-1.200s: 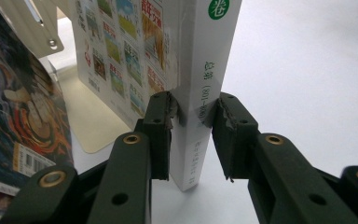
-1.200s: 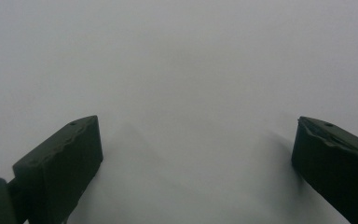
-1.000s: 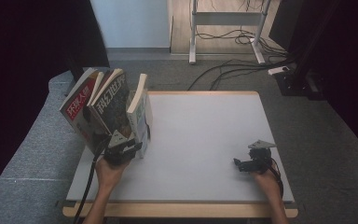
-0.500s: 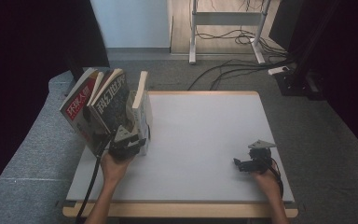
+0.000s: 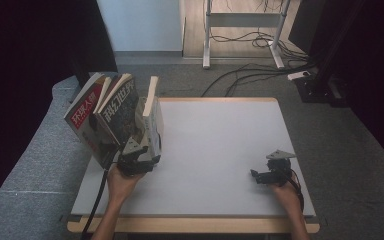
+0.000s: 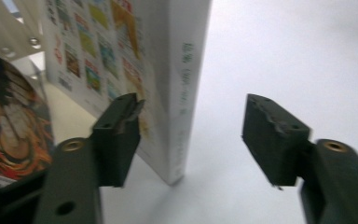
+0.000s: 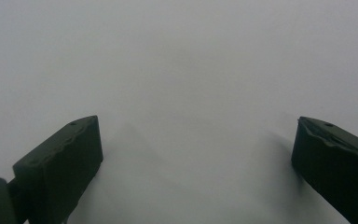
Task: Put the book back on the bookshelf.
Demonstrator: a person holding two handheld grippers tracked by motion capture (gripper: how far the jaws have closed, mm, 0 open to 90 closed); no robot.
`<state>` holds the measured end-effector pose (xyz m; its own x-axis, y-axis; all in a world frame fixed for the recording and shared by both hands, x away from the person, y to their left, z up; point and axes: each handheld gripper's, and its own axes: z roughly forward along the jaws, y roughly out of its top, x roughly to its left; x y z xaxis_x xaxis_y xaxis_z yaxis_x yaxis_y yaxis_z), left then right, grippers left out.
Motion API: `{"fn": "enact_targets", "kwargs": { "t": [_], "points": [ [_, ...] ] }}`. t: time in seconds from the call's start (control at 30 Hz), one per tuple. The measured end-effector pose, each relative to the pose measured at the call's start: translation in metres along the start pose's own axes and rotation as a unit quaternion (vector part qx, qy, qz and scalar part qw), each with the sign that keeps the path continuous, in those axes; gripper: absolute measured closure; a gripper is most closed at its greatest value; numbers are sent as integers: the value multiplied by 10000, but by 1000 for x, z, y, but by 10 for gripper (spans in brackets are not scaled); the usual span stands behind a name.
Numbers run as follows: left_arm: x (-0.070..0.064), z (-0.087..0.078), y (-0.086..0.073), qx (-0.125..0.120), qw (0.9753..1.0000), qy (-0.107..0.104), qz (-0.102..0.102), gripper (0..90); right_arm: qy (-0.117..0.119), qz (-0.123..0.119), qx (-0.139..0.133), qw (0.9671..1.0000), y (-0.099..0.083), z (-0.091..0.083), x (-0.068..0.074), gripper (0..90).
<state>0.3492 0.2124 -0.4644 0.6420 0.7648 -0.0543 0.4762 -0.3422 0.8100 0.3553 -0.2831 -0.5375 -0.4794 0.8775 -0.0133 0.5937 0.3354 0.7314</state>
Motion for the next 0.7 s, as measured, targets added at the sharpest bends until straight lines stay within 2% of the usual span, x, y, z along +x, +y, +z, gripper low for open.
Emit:
{"fn": "enact_targets", "kwargs": {
  "t": [0.17,0.2,0.23,0.27,0.33,0.43,0.57,0.7],
  "points": [
    [-1,-8,-4,-53,9995,-310,-95,221,0,0,-1,10000,0,0,0,16],
    [-1,-8,-4,-53,9995,-310,-95,210,0,0,-1,10000,0,0,0,16],
    [-2,-12,-6,-118,9989,-431,-172,185,-2,-1,0,10000,0,0,0,16],
    [-3,-15,-7,-122,9986,-463,-212,157,-1,-1,0,10000,0,0,0,16],
    [-4,-19,-9,-147,9980,-576,-231,146,-3,-3,-3,10000,0,0,0,16],
    [-7,-23,-11,-127,9978,-611,-220,142,-3,-3,-2,10000,0,0,0,16],
    [-13,-28,-14,-48,9983,-575,-94,124,-2,-3,-2,10000,0,0,0,16],
    [-20,-29,-16,-82,9974,-711,-58,114,-4,-7,-7,10000,0,0,0,18]
  ]
}}
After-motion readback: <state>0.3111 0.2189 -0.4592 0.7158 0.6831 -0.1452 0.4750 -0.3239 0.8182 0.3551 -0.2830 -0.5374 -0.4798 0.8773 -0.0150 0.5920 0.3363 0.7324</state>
